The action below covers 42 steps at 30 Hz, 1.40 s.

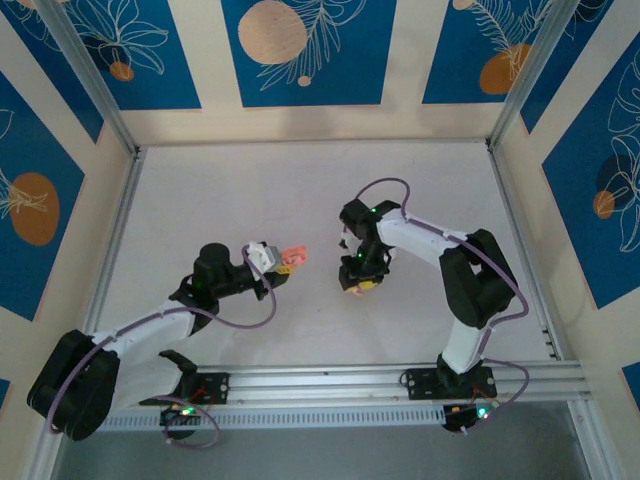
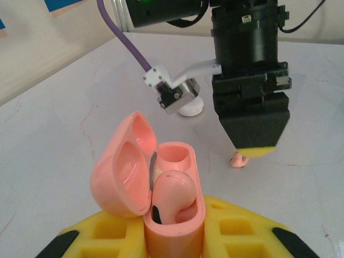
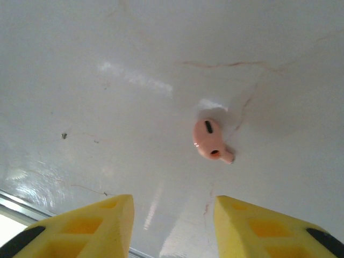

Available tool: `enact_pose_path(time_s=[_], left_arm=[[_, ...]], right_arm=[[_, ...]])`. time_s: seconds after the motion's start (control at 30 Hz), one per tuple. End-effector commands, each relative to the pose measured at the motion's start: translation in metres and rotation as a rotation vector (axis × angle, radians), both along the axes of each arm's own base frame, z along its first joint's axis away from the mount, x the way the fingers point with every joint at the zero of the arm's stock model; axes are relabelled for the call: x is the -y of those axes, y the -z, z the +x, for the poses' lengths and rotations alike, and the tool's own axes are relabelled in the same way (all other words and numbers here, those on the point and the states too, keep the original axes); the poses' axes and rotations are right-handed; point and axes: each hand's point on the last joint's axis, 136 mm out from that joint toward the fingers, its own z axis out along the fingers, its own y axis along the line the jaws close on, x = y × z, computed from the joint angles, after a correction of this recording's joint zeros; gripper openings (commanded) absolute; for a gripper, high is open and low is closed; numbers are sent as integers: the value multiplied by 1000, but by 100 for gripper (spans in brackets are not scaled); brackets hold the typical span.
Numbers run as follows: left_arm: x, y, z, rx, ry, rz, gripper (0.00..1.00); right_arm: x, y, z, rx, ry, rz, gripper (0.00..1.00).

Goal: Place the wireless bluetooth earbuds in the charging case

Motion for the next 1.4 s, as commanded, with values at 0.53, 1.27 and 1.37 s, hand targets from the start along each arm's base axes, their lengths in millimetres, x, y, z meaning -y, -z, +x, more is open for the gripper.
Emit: enact_pose_path(time_s=[0.53, 1.27, 1.37], left_arm=[[3, 0, -7, 8, 25, 9, 22], [1, 2, -8, 4, 23, 11, 22], [2, 2, -8, 3, 25, 10, 22]], right_arm=[[-6, 26, 7, -53, -28, 39, 30], [-2, 38, -3, -82, -57, -46, 27], [-2, 37, -3, -77, -59, -47, 20]])
